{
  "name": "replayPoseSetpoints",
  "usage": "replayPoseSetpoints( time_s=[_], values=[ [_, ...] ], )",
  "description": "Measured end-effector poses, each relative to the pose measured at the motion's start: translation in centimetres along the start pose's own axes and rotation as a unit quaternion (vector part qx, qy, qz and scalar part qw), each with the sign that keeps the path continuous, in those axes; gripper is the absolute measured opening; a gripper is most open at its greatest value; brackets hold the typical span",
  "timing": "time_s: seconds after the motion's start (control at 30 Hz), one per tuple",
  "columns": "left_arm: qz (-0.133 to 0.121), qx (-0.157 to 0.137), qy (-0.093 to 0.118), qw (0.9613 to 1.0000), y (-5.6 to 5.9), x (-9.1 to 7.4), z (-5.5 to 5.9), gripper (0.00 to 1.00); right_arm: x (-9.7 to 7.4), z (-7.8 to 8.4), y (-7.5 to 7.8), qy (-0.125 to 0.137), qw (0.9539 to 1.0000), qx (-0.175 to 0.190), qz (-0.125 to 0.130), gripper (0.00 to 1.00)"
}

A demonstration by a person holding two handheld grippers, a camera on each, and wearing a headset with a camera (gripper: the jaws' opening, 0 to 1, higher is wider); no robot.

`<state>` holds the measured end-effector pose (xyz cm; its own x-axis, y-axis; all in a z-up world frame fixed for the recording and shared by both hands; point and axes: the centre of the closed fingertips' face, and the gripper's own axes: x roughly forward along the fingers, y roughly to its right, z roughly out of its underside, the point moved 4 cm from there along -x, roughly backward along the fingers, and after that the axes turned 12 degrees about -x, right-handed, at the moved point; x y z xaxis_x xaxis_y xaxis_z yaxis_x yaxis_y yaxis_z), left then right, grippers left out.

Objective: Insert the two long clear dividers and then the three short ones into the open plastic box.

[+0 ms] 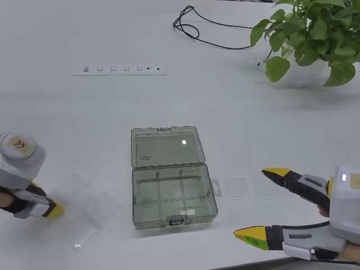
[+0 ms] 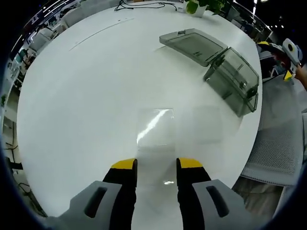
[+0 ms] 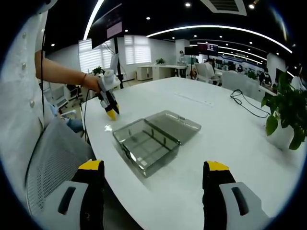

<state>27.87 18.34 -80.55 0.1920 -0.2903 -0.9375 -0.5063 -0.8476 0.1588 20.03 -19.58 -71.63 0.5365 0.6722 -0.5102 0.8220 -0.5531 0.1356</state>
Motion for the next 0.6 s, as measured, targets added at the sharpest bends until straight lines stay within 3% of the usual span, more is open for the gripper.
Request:
replayPoseSetpoints(
  time_s=[0.37, 0.47, 0.6],
  values=[
    [0.024, -0.039, 0.024, 0.9987, 0.3, -0.5, 0.3, 0.3, 0.1, -0.2, -0.1, 0.0, 1.0, -0.001, -0.003, 0.84],
    [0.035, -0.062, 0.041, 0.9966, 0.6, -0.7, 0.3, 0.3, 0.2, -0.5, -0.2, 0.0, 1.0, -0.001, -0.004, 0.84],
    [0.058, -0.099, 0.078, 0.9903, 1.3, -1.6, -0.1, 0.3, 0.4, -1.1, -0.2, 0.004, 1.0, -0.004, -0.005, 0.84]
  ],
)
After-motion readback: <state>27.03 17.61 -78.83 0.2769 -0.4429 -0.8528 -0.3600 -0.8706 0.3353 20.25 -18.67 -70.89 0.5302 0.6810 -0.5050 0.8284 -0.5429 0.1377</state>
